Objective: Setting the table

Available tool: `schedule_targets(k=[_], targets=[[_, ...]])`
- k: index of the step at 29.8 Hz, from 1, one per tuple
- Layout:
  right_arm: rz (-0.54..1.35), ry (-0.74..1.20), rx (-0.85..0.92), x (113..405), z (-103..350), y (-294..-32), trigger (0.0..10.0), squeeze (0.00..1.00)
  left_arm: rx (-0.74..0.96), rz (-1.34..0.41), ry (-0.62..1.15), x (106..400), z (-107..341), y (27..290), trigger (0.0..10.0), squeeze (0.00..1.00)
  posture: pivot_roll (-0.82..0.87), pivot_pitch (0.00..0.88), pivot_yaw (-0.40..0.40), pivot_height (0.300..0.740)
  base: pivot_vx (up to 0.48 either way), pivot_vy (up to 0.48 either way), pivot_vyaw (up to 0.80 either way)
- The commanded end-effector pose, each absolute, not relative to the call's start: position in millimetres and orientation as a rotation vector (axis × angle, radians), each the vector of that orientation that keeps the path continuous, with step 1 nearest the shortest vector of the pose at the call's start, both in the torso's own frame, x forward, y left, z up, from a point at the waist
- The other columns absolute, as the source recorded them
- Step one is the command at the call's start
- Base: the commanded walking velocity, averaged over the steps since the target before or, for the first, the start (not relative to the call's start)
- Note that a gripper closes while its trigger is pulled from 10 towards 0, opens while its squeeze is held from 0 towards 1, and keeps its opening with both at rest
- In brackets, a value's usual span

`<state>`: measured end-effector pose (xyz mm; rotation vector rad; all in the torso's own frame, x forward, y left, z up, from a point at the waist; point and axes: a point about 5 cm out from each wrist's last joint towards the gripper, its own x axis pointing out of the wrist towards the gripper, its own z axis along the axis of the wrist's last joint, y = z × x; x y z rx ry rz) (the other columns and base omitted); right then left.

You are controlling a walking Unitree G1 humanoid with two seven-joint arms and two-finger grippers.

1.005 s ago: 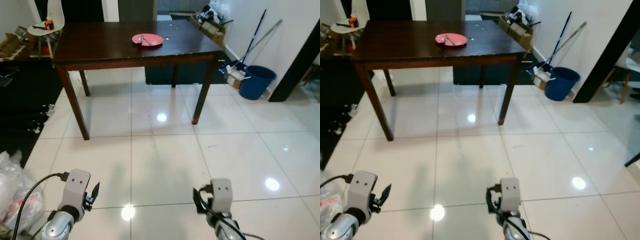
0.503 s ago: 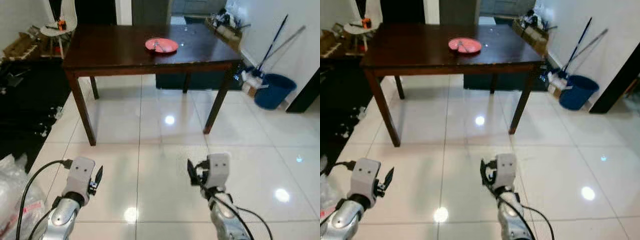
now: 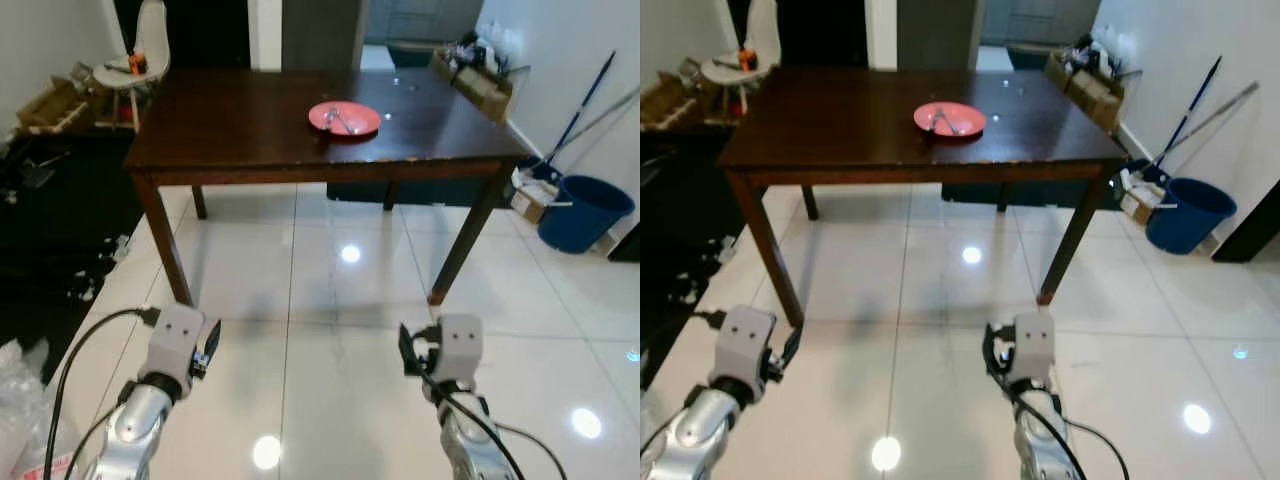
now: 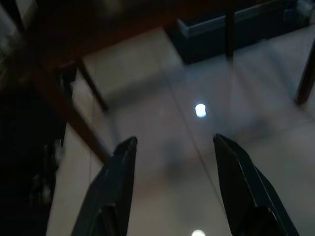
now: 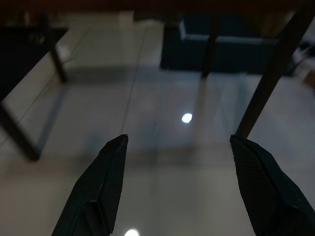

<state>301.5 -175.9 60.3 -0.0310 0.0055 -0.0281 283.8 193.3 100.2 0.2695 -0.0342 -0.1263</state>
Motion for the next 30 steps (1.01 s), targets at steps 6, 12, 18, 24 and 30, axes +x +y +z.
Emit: schedule_targets(k=[6, 12, 18, 24, 30], targets=[[-0.099, -0.137, -0.060, 315.4, 101.1, -201.4, 10.0, 0.00, 0.237, -0.221, -0.188, 287.2, 142.5, 164.9, 10.0, 0.00, 0.03, 0.018, 0.059, 0.740, 0.472, 0.000, 0.00], [-0.092, -0.125, -0.058, 315.9, 99.5, -197.5, 10.0, 0.00, 0.212, -0.270, -0.203, 284.4, 145.5, 144.3, 10.0, 0.00, 0.03, 0.017, 0.059, 0.740, 0.472, 0.000, 0.00], [-0.082, -0.101, -0.048, 311.5, 94.7, -191.8, 10.0, 0.00, 0.202, -0.274, -0.179, 282.3, 146.6, 142.1, 10.0, 0.00, 0.03, 0.022, 0.065, 0.740, 0.470, 0.000, 0.00], [-0.090, -0.085, -0.041, 309.8, 91.1, -192.6, 10.0, 0.00, 0.210, -0.274, -0.173, 283.2, 147.5, 142.3, 10.0, 0.00, 0.03, 0.023, 0.069, 0.740, 0.470, 0.000, 0.00], [-0.088, -0.076, -0.039, 308.3, 89.6, -190.9, 10.0, 0.00, 0.208, -0.272, -0.166, 284.1, 148.8, 141.4, 10.0, 0.00, 0.03, 0.026, 0.070, 0.740, 0.430, -0.085, 0.00]])
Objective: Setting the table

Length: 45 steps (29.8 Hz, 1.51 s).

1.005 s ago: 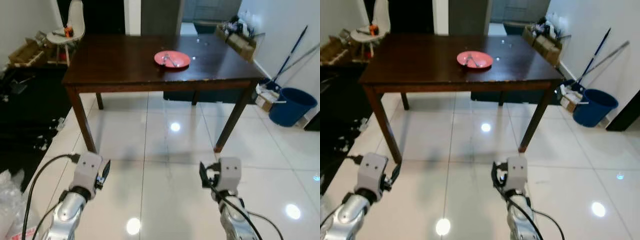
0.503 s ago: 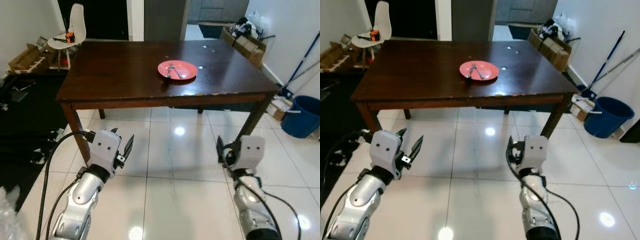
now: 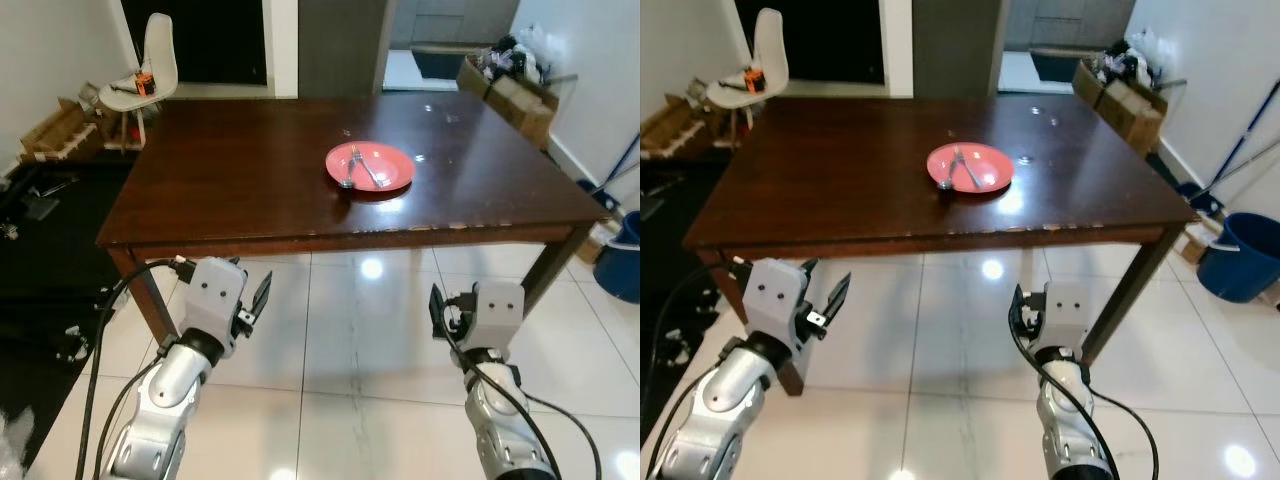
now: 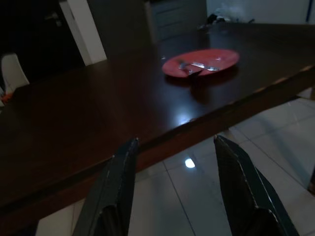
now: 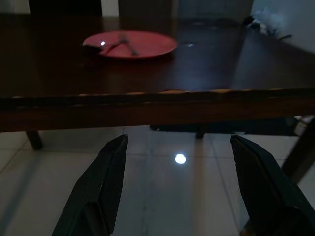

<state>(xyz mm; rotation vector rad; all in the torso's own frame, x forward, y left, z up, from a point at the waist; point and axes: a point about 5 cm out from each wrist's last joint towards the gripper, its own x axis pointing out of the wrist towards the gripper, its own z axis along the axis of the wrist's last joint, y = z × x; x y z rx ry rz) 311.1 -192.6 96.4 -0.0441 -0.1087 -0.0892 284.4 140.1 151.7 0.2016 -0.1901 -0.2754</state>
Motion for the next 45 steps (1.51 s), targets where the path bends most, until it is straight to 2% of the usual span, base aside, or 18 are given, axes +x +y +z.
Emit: schedule_targets(k=[1, 10, 36, 38, 42, 45], targets=[[-0.086, -0.074, -0.039, 307.9, 89.2, -190.2, 10.0, 0.00, 0.208, -0.270, -0.164, 284.2, 148.8, 141.1, 10.0, 0.00, 0.03, 0.027, 0.070, 0.740, 0.368, -0.304, 0.00], [-0.082, -0.070, -0.036, 307.4, 88.5, -189.1, 10.0, 0.00, 0.194, -0.252, -0.150, 286.1, 148.6, 143.0, 10.0, 0.00, 0.03, 0.029, 0.071, 0.740, 0.361, -0.310, 0.00], [-0.070, -0.059, -0.032, 304.3, 86.3, -184.2, 10.0, 0.00, 0.193, -0.212, -0.126, 291.2, 149.4, 149.6, 10.0, 0.00, 0.03, 0.035, 0.072, 0.740, 0.466, 0.000, 0.00], [-0.045, -0.065, -0.038, 304.4, 87.8, -181.4, 10.0, 0.00, 0.193, -0.211, -0.128, 291.3, 150.1, 149.7, 10.0, 0.00, 0.03, 0.035, 0.072, 0.740, 0.472, 0.000, 0.00], [0.152, -0.146, -0.079, 305.9, 109.4, -157.5, 10.0, 0.00, 0.186, -0.211, -0.134, 289.8, 153.6, 154.0, 10.0, 0.00, 0.03, 0.037, 0.077, 0.740, 0.458, 0.000, 0.00], [0.185, -0.162, -0.079, 305.8, 114.1, -153.2, 10.0, 0.00, 0.180, -0.217, -0.135, 289.1, 154.4, 154.7, 10.0, 0.00, 0.03, 0.038, 0.078, 0.740, 0.424, 0.000, 0.00]])
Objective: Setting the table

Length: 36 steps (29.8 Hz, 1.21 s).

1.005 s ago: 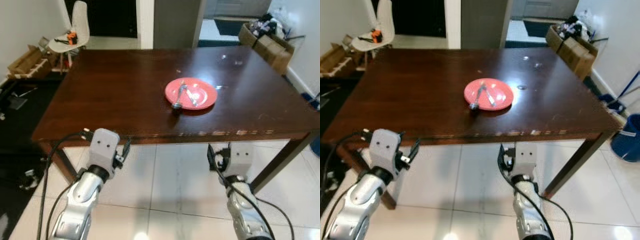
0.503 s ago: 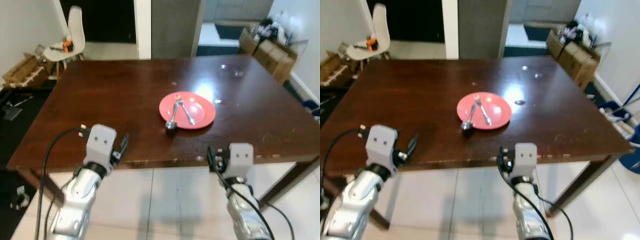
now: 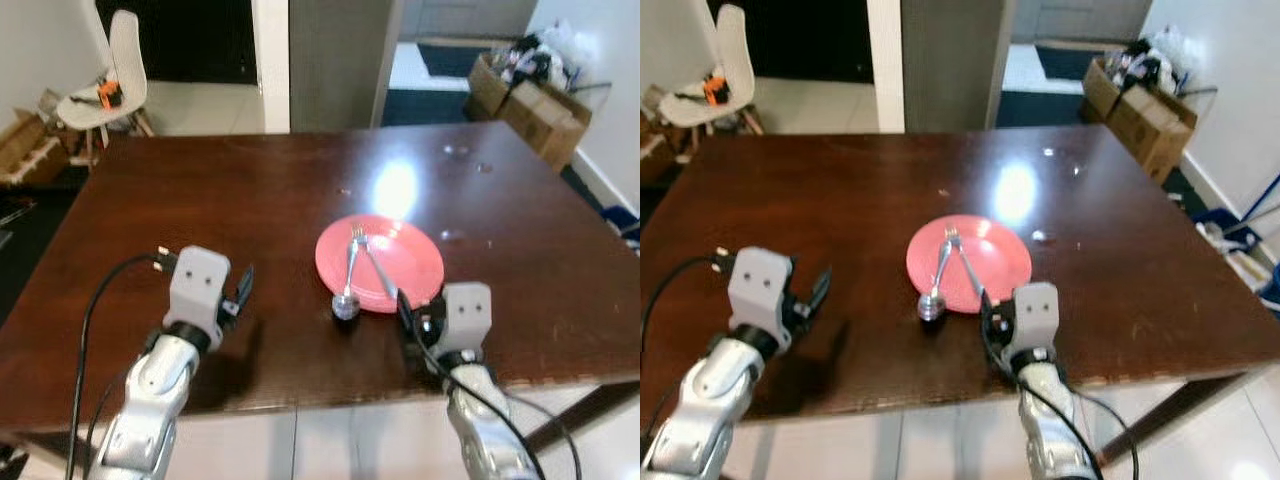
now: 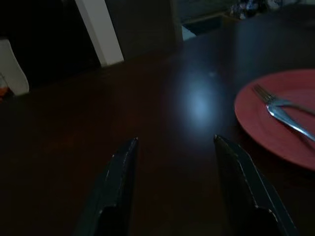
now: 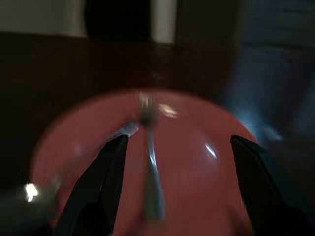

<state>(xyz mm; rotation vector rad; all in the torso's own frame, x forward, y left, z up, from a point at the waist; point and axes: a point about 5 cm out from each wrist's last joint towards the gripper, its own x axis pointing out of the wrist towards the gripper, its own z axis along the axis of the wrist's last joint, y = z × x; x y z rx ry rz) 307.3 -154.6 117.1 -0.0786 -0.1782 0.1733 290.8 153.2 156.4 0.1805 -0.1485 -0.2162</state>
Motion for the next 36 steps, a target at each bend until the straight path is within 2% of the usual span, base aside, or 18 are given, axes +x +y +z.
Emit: schedule_targets(k=[1, 3, 5, 8, 10, 15, 18, 19, 21, 22, 24, 25, 29, 35, 36], targets=[[0.222, -0.184, -0.077, 305.9, 121.1, -148.0, 10.0, 0.00, 0.177, -0.222, -0.134, 288.2, 155.4, 155.9, 10.0, 0.00, 0.03, 0.037, 0.077, 0.740, 0.000, 0.000, 0.00], [0.302, -0.264, -0.071, 306.1, 147.4, -134.6, 10.0, 0.00, 0.174, -0.296, -0.144, 281.9, 161.2, 156.8, 10.0, 0.00, 0.03, 0.038, 0.075, 0.740, 0.000, 0.000, 0.00], [0.318, -0.275, -0.069, 306.0, 151.8, -132.2, 10.0, 0.00, 0.173, -0.309, -0.142, 280.8, 162.1, 157.1, 10.0, 0.00, 0.03, 0.038, 0.075, 0.740, 0.000, 0.000, 0.00], [0.393, -0.255, -0.115, 305.4, 161.4, -126.4, 10.0, 0.00, 0.194, -0.475, -0.087, 272.2, 163.9, 154.2, 10.0, 0.00, 0.04, 0.039, 0.070, 0.740, 0.000, 0.000, 0.00], [0.457, -0.245, -0.132, 301.9, 169.2, -130.9, 10.0, 0.00, 0.256, -0.600, -0.069, 264.5, 166.5, 153.9, 10.0, 0.00, 0.04, 0.040, 0.067, 0.740, 0.000, 0.000, 0.00], [0.589, -0.223, -0.308, 291.8, 178.2, -149.6, 10.0, 0.00, 0.272, -0.627, -0.067, 263.9, 172.3, 160.1, 10.0, 0.00, 0.03, 0.041, 0.069, 0.740, 0.000, 0.000, 0.00], [0.610, -0.135, -0.488, 286.9, 184.4, -186.6, 10.0, 0.00, 0.277, -0.618, -0.072, 267.5, 176.7, 164.1, 10.0, 0.00, 0.02, 0.041, 0.066, 0.740, 0.000, 0.000, 0.00], [0.586, -0.098, -0.543, 287.1, 189.5, -207.0, 10.0, 0.00, 0.280, -0.617, -0.075, 269.5, 178.5, 165.1, 10.0, 0.00, 0.01, 0.041, 0.066, 0.740, 0.000, 0.000, 0.00], [0.562, -0.069, -0.597, 288.4, 192.1, -221.3, 10.0, 0.00, 0.280, -0.618, -0.075, 271.1, 180.0, 165.5, 10.0, 0.00, 0.01, 0.041, 0.067, 0.740, 0.000, 0.000, 0.00], [0.527, -0.041, -0.692, 291.5, 193.6, -235.7, 10.0, 0.00, 0.279, -0.623, -0.074, 272.2, 181.9, 165.4, 10.0, 0.00, 0.01, 0.042, 0.068, 0.740, 0.000, 0.000, 0.00], [0.524, 0.015, -0.823, 293.7, 188.4, -246.0, 10.0, 0.00, 0.278, -0.627, -0.074, 272.8, 183.3, 164.9, 10.0, 0.00, 0.01, 0.043, 0.070, 0.740, 0.000, 0.000, 0.00], [0.547, 0.078, -0.944, 295.2, 179.5, -253.8, 10.0, 0.00, 0.277, -0.630, -0.075, 273.2, 184.1, 164.5, 10.0, 0.00, 0.01, 0.044, 0.073, 0.740, 0.000, 0.000, 0.00], [0.612, 0.106, -1.065, 300.3, 165.6, -251.3, 10.0, 0.00, 0.276, -0.634, -0.075, 273.6, 184.3, 163.7, 10.0, 0.00, 0.01, 0.045, 0.080, 0.740, 0.000, 0.000, 0.00], [0.778, 0.035, -1.235, 308.4, 131.3, -212.0, 10.0, 0.00, 0.281, -0.623, -0.084, 276.5, 187.5, 163.6, 10.0, 0.00, 0.04, 0.047, 0.077, 0.740, 0.000, 0.000, 0.00], [0.778, 0.035, -1.235, 308.4, 131.3, -212.0, 10.0, 0.00, 0.281, -0.623, -0.084, 276.5, 187.5, 163.6, 10.0, 0.00, 0.04, 0.047, 0.077, 0.740, 0.000, 0.000, 0.00]])
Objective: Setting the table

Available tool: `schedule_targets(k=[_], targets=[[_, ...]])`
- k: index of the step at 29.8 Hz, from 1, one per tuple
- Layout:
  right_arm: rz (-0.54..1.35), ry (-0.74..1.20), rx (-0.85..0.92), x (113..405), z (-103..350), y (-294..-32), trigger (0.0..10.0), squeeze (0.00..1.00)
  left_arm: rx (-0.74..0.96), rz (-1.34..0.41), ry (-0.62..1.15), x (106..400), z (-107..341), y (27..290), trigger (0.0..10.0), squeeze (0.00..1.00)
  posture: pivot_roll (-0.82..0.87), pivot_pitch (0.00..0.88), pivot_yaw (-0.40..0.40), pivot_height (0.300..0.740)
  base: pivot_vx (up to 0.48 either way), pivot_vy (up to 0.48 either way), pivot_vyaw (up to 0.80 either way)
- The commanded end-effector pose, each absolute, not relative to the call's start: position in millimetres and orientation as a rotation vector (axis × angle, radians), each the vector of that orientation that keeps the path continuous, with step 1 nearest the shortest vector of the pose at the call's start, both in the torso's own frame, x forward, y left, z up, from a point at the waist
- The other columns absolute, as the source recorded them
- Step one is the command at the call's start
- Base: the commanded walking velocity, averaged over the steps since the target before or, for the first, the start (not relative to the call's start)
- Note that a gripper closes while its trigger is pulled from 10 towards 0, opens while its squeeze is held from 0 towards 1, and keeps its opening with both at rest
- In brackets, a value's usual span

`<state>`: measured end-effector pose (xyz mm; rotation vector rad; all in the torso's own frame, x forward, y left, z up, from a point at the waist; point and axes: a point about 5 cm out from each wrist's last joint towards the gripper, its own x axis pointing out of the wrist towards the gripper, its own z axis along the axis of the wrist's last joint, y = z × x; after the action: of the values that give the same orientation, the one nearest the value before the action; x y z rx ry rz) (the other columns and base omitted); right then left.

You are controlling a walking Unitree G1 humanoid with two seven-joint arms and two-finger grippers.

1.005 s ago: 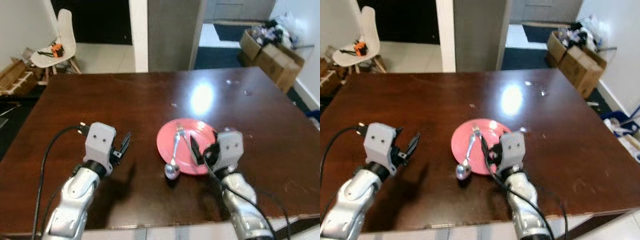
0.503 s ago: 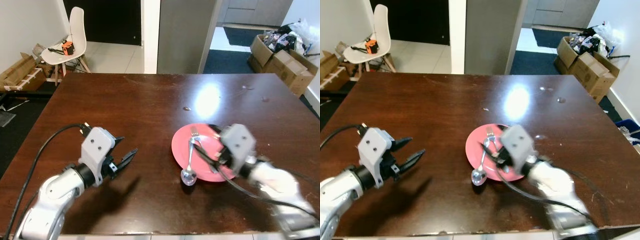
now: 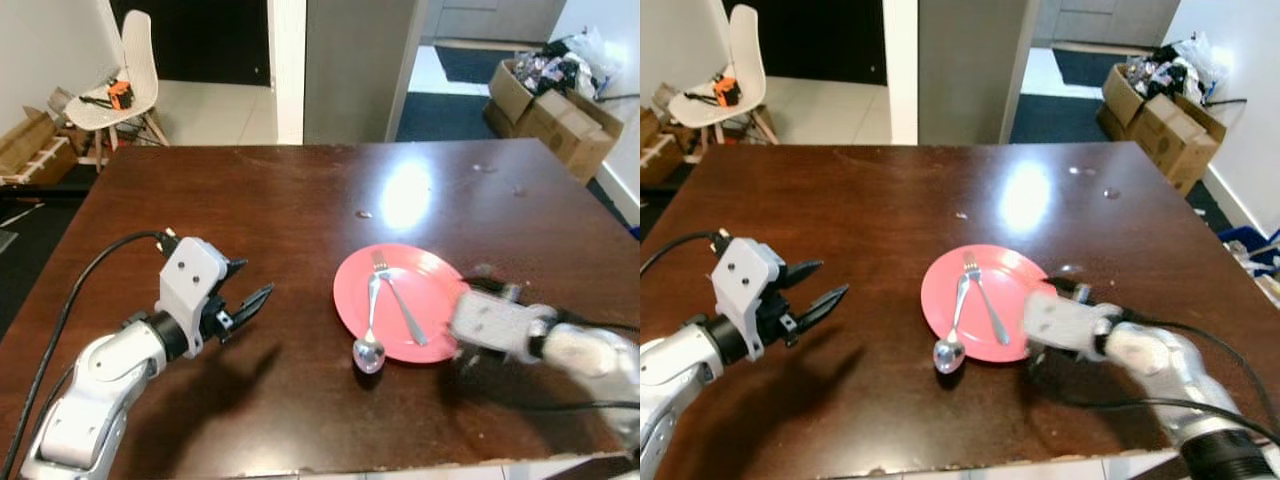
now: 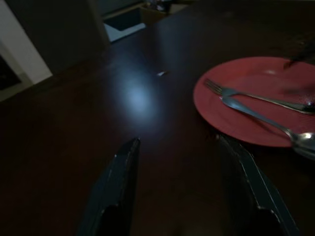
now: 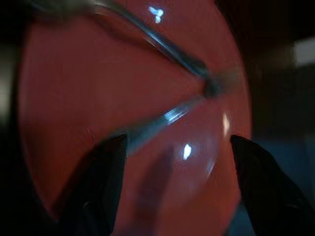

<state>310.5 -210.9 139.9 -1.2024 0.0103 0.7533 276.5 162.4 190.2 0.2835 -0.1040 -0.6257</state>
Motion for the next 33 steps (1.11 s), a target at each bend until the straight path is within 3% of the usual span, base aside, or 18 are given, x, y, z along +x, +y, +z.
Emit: schedule_targets(k=[1, 12, 21, 33], targets=[[0.786, 0.023, -1.253, 309.0, 128.2, -209.0, 10.0, 0.00, 0.280, -0.619, -0.086, 276.8, 188.4, 163.8, 10.0, 0.00, 0.04, 0.047, 0.077, 0.740, 0.000, 0.000, 0.00], [0.781, -0.028, -1.389, 318.5, 104.0, -203.0, 10.0, 0.00, 0.284, -0.612, -0.088, 275.6, 192.8, 165.7, 10.0, 0.00, 0.07, 0.052, 0.088, 0.740, 0.000, 0.000, 0.00], [0.633, -0.088, -1.244, 341.2, 107.6, -187.7, 10.0, 0.00, 0.288, -0.615, -0.089, 275.5, 194.4, 162.6, 10.0, 0.00, 0.10, 0.061, 0.098, 0.740, 0.000, 0.000, 0.00], [0.780, -0.173, -1.346, 346.3, 102.0, -152.4, 10.0, 0.00, 0.289, -0.606, -0.084, 272.6, 194.6, 161.2, 10.0, 0.00, 0.12, 0.074, 0.088, 0.740, 0.000, 0.000, 0.00]])
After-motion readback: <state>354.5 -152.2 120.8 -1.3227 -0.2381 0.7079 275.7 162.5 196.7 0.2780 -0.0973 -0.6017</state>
